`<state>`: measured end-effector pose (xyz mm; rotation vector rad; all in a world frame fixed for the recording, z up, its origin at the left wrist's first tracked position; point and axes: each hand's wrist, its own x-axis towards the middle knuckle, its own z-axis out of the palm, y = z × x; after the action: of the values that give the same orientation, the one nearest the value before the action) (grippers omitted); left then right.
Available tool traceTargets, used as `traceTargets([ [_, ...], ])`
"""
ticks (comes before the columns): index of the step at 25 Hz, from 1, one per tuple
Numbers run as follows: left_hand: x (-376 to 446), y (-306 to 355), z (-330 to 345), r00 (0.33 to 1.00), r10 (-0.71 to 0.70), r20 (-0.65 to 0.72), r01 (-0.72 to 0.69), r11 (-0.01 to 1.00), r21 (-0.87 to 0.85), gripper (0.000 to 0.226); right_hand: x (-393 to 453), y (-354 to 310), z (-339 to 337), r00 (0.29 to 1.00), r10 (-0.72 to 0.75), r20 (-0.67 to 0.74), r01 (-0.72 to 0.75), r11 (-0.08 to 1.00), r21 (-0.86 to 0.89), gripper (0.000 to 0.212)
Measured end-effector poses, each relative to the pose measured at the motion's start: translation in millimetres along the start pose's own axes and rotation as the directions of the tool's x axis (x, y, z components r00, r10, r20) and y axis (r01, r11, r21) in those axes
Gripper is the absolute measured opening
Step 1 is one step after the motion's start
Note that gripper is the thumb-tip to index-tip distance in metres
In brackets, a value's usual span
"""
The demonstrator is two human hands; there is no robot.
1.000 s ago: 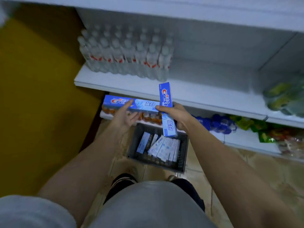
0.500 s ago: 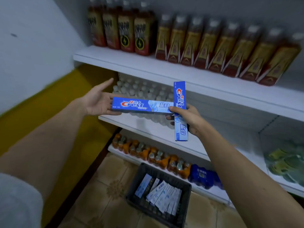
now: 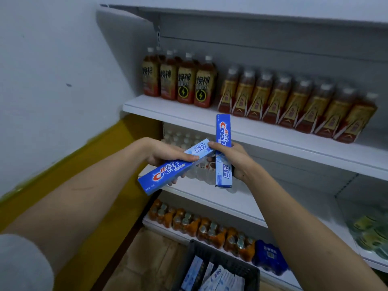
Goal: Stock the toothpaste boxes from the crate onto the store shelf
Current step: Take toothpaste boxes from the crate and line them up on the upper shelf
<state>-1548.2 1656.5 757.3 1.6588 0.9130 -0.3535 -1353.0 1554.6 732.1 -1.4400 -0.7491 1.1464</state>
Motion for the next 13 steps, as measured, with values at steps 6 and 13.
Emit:
traceTargets([
  [6,-54.1,12.8,-59.9,0.932,0.155,-0.327,-0.179,0.983,-0.046,0.051,-11.0,-65.6,23.5,0.982,0.077,-0.171,-0.055,0.99,0.127,0.024],
  [13,-118.8,88.8,-119.4,0.786,0.369,-0.496,-0.38,0.921,0.083,0.044,-38.2,-193.6,27.5,0.962,-0.238,-0.131,0.242,0.97,0.011,0.03],
])
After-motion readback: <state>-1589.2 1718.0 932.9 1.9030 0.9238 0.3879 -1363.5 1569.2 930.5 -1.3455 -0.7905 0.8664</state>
